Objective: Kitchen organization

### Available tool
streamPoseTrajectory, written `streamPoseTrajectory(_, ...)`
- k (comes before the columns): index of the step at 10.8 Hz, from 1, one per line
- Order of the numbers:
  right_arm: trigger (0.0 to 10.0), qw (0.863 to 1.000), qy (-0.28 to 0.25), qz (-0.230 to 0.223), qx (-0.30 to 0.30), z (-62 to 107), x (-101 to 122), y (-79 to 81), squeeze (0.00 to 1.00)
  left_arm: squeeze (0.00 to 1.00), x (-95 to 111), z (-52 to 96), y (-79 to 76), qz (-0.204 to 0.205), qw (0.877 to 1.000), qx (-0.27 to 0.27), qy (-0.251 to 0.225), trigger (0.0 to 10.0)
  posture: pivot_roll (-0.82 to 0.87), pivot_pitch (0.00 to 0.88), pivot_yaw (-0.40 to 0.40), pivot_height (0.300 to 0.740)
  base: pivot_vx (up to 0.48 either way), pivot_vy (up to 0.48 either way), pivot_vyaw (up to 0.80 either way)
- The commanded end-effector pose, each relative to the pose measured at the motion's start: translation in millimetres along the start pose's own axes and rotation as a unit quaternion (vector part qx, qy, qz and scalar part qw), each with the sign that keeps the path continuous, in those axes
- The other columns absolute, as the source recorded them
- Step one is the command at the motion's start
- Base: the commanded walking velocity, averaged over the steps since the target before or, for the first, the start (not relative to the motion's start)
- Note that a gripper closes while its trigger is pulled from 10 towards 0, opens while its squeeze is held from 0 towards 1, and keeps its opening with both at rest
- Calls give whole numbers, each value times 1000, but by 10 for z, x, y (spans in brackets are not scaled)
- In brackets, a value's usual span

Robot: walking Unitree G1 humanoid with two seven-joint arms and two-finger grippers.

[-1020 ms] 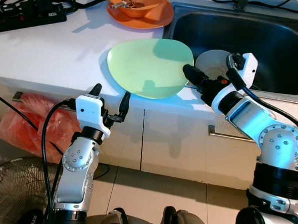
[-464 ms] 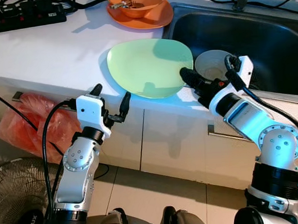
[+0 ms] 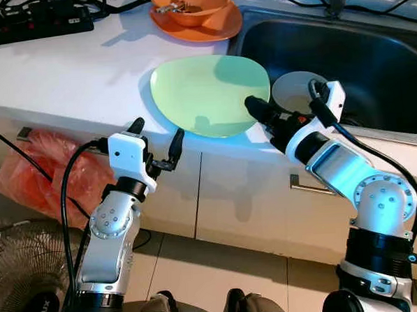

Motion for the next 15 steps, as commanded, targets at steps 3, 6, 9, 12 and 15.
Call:
streamPoseTrajectory(3, 10000, 1000, 9, -7, 9, -39, -78, 12, 0, 0, -16, -3, -41, 3, 1000, -8, 6, 10000, 110, 200, -94, 740, 0, 0, 0)
streamPoseTrajectory(6, 10000, 1000, 10, -15, 16, -67, -123, 31, 0, 0, -3, -10, -41, 5, 1000, -8, 4, 10000, 116, 204, -93, 740, 0, 0, 0)
streamPoseTrajectory(9, 10000, 999, 11, -28, 25, -122, -175, 47, 0, 0, 9, -11, -41, 6, 1000, -7, 2, 10000, 125, 206, -94, 740, 0, 0, 0)
streamPoseTrajectory(12, 10000, 999, 21, -36, 31, -180, -263, 59, 0, 0, 24, -12, -50, 6, 1000, -8, 1, 10000, 128, 206, -92, 740, 0, 0, 0)
streamPoseTrajectory(15, 2627, 998, 25, -40, 32, -215, -316, 62, 0, 0, 25, -13, -59, 6, 1000, -9, 1, 10000, 132, 209, -93, 740, 0, 0, 0)
Point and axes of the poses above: a point about 5 cm out from each wrist's last joint towards the gripper, its own z axis pointing back from the gripper into the wrist, its own x axis along the axis of the wrist's last joint, y = z × x, the point moved 1 cm from there along -z, pointing out of the wrist towards the gripper, and after that the axes turned 11 degrees about z, right-handed, at the moved point
